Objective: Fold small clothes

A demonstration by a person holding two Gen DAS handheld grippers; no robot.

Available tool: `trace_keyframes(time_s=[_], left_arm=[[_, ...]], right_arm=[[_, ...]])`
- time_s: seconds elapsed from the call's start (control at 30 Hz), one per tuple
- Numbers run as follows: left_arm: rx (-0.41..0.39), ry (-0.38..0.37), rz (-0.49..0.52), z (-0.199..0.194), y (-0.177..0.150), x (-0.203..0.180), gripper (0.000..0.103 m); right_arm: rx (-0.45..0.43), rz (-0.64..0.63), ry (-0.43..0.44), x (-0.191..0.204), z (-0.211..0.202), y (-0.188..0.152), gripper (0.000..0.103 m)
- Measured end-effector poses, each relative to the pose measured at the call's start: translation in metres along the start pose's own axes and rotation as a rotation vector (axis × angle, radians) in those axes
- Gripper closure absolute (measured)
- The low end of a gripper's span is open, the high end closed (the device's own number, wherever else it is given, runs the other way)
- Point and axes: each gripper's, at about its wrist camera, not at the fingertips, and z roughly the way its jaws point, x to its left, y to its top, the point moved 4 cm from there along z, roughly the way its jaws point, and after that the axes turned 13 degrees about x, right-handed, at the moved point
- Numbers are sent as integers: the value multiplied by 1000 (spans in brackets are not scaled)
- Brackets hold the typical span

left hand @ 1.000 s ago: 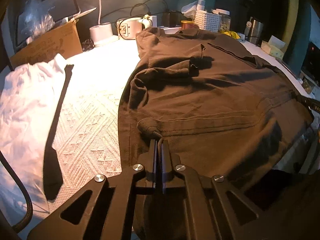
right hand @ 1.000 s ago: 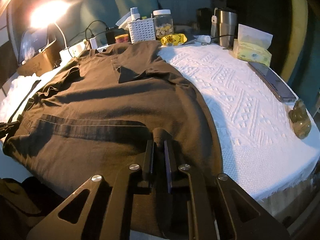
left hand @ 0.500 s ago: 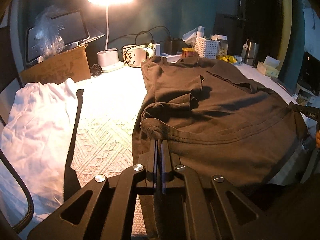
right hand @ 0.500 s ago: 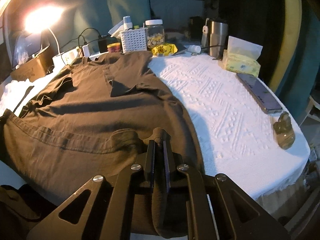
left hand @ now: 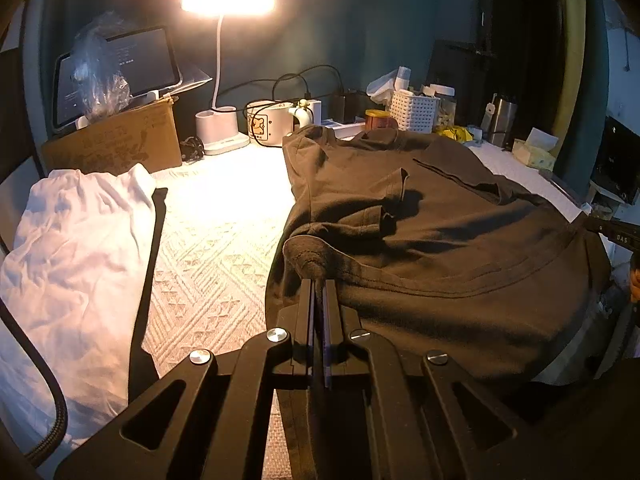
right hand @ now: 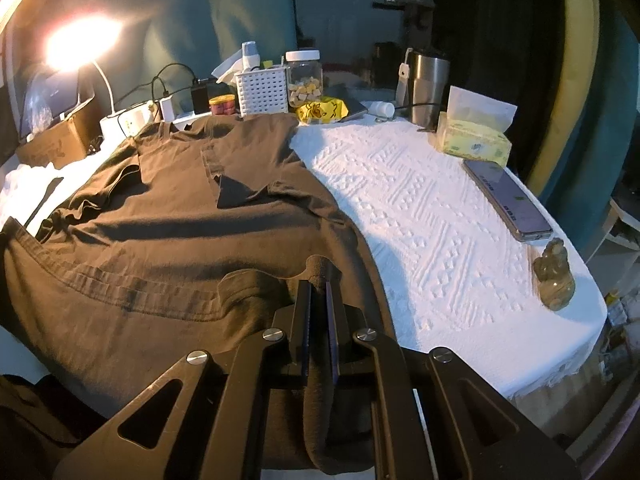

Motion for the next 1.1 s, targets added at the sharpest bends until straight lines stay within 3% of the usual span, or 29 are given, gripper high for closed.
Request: trace_keyframes(time_s=[0.5,1.1], left_arm=[[-60,24,-23,-9,27,13,101],[-130,64,-69,-13,73,33,101]], right_arm=[[-33,13,-26,-4,-10,27,95],[-102,4,-52,-13,-16,89,95]])
